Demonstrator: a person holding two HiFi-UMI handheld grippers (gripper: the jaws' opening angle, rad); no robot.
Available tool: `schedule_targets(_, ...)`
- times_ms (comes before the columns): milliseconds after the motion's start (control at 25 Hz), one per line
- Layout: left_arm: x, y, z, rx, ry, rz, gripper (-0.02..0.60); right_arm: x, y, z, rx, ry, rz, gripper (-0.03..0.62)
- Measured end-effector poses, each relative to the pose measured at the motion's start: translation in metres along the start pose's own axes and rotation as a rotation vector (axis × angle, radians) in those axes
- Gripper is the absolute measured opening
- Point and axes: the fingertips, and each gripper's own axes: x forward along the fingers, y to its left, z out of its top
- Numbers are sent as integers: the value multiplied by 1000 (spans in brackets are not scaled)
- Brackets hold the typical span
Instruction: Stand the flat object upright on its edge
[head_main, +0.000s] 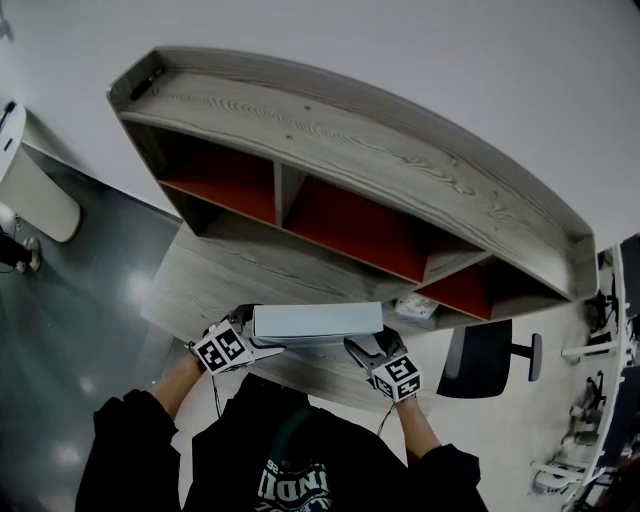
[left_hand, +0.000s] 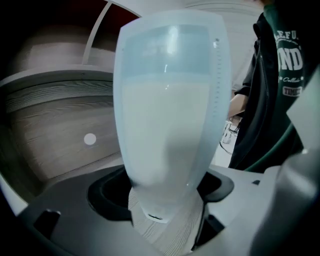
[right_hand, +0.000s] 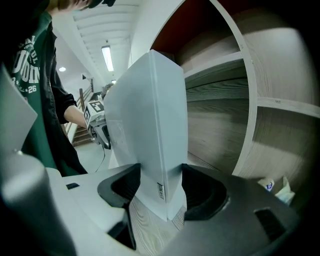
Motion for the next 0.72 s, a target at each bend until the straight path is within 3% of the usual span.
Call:
schedule_targets(320,13,-3,6,57,-1,-6,376,0,0,0,5,8,-9,261)
schedule_targets(720,12,-2,7,81,-22,22,307,1,-4,1,42,-2,-16,261)
